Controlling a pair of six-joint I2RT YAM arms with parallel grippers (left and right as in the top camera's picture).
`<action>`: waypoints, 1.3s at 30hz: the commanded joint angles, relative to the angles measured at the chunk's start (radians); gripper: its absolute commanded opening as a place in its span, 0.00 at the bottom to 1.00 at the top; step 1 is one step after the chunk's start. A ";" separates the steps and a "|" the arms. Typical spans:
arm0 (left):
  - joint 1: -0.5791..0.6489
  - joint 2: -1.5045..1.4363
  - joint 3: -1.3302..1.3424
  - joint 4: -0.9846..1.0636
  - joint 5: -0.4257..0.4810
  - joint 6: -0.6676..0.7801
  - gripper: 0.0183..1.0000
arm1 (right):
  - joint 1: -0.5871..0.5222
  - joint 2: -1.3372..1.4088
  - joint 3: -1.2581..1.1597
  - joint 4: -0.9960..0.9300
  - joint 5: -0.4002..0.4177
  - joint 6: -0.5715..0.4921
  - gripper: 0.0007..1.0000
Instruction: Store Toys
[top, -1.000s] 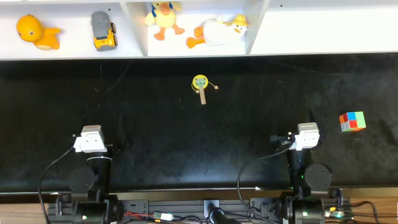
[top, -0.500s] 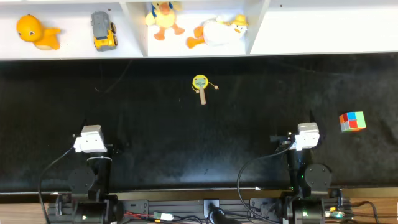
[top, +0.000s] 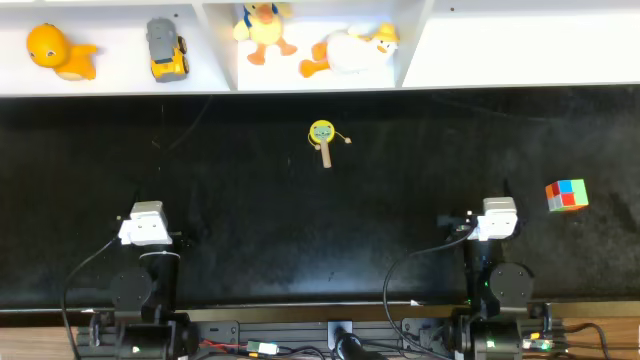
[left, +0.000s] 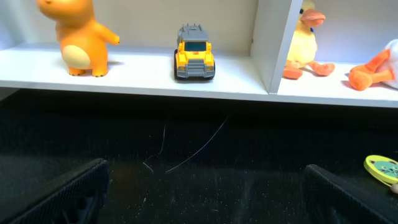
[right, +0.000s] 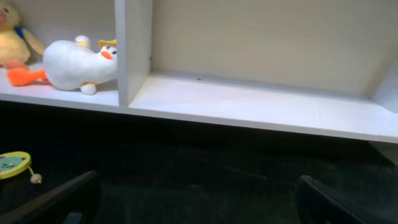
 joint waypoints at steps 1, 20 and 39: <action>0.005 -0.009 -0.003 -0.001 0.005 0.022 1.00 | 0.002 -0.008 -0.005 0.004 0.013 -0.002 1.00; 0.005 -0.009 -0.003 -0.001 0.005 0.022 1.00 | 0.179 0.208 0.243 -0.188 0.198 0.192 1.00; 0.005 -0.009 -0.003 -0.001 0.005 0.022 1.00 | 0.543 0.646 0.691 -0.642 0.448 0.542 1.00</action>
